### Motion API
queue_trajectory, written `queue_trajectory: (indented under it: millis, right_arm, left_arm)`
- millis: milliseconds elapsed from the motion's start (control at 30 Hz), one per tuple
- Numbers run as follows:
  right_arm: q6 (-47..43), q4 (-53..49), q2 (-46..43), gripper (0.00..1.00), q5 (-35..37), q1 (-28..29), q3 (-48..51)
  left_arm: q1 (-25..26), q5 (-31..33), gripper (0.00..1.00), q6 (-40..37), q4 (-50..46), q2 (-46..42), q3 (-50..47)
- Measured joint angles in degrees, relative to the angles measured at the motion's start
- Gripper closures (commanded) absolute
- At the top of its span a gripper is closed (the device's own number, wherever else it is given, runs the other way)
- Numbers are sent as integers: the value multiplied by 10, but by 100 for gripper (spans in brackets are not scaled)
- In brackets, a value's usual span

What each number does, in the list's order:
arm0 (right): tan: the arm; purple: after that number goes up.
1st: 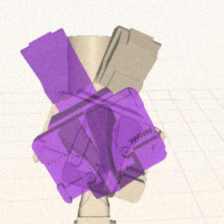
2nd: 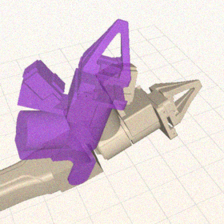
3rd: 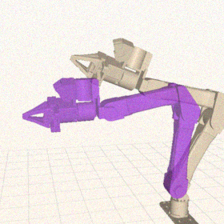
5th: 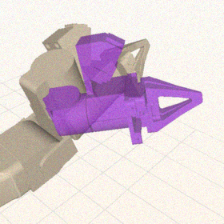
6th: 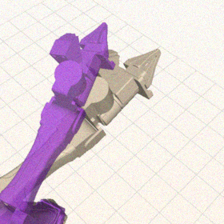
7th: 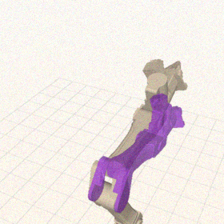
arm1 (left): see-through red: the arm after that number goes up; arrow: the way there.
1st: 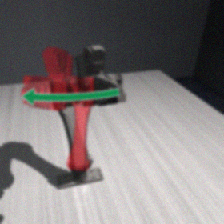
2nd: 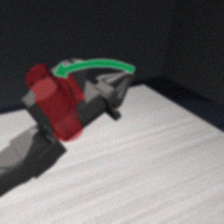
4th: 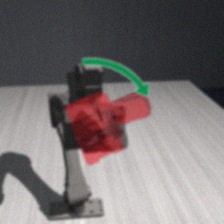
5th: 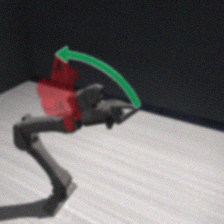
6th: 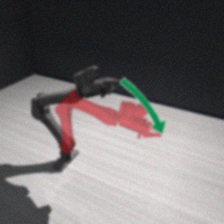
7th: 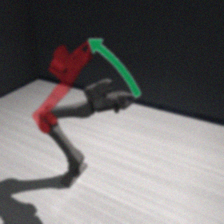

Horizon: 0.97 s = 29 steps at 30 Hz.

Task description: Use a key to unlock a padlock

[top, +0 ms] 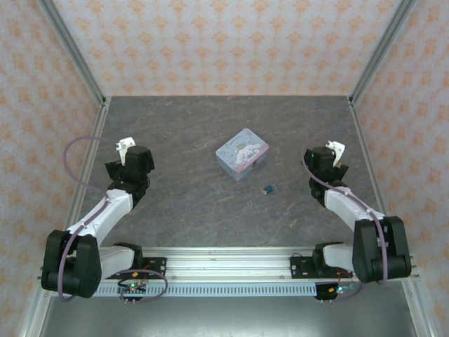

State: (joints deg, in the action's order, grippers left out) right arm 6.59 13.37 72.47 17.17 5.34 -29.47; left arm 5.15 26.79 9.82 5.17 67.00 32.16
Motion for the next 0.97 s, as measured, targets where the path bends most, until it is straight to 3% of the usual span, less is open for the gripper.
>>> queue_trajectory:
  millis: [300,500,967]
  right_arm:
    - [-67,315,137,1,-52,-16,111]
    - [-80,310,160,1,-126,-39,70]
    - [-80,325,158,1,-129,-42,68]
  left_arm:
    - [-16,-101,0,-52,254,120,-84]
    - [-16,-154,0,-74,329,190,-90]
    - [-16,-176,0,-84,359,191,-90]
